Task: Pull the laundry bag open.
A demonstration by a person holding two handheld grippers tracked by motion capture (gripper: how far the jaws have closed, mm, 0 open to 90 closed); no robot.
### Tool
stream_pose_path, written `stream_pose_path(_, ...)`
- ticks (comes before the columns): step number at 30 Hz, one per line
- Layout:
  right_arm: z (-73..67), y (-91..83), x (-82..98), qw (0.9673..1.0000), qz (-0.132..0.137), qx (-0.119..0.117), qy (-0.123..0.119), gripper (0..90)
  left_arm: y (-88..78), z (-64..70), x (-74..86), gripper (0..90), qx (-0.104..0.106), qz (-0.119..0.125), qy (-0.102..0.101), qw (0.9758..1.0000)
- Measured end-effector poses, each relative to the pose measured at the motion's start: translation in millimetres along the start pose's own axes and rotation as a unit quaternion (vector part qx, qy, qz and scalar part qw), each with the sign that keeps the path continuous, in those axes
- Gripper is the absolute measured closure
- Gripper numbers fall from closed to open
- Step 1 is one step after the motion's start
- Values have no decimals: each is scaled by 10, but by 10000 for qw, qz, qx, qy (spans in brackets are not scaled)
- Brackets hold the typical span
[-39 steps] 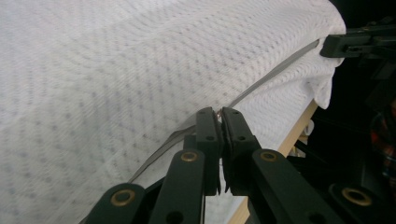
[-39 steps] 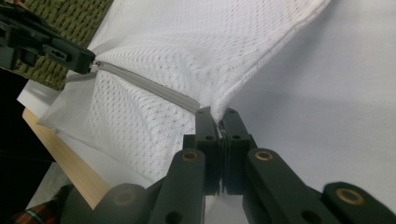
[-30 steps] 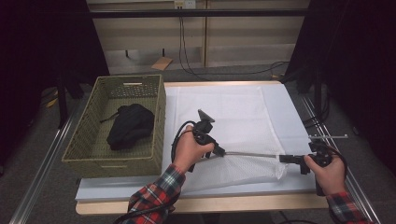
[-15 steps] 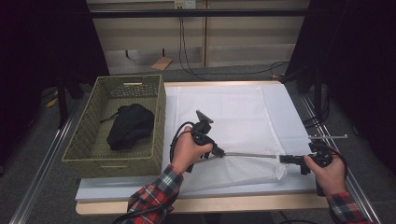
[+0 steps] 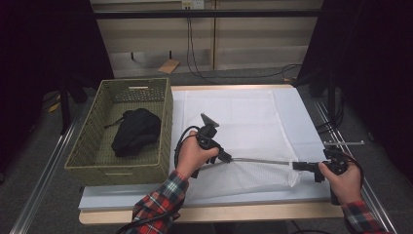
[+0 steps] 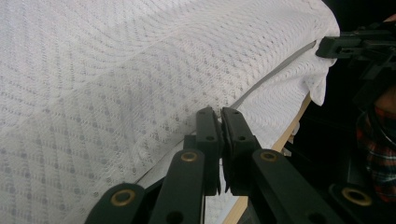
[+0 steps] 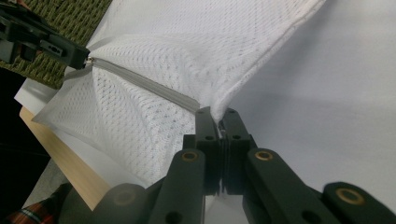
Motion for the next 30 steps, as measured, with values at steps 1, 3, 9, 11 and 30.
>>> stream_pose_path(1, -1, 1, 1, 10000, 0, 18, -12, 888, -1, -1, -3, 867, -67, 12, 11, 10000)
stream_pose_path(3, -2, 1, -3, 10000, 5, 7, -13, 888, -6, -11, -8, 867, -37, 24, -1, 10000)
stream_pose_path(9, 8, -7, -21, 10000, 37, 1, -11, 888, -28, -13, -12, 867, 29, 102, -34, 9999)
stream_pose_path(11, 12, -6, -10, 10000, 8, 31, -49, 888, -37, -8, -23, 867, -89, 135, -1, 9999)
stream_pose_path(30, 11, -56, 7, 9999, 37, 95, -49, 887, -28, 6, -34, 867, -146, 90, 65, 9998)
Point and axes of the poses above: each handheld gripper's, and its own axes: y roughly forward along the jaws, x roughly out of its underside, z roughly to its right, the point moved 4 cm from there along y, roughly forward along the jaws, and after that the axes turned 10 degrees about z, right-handed, at the moved point
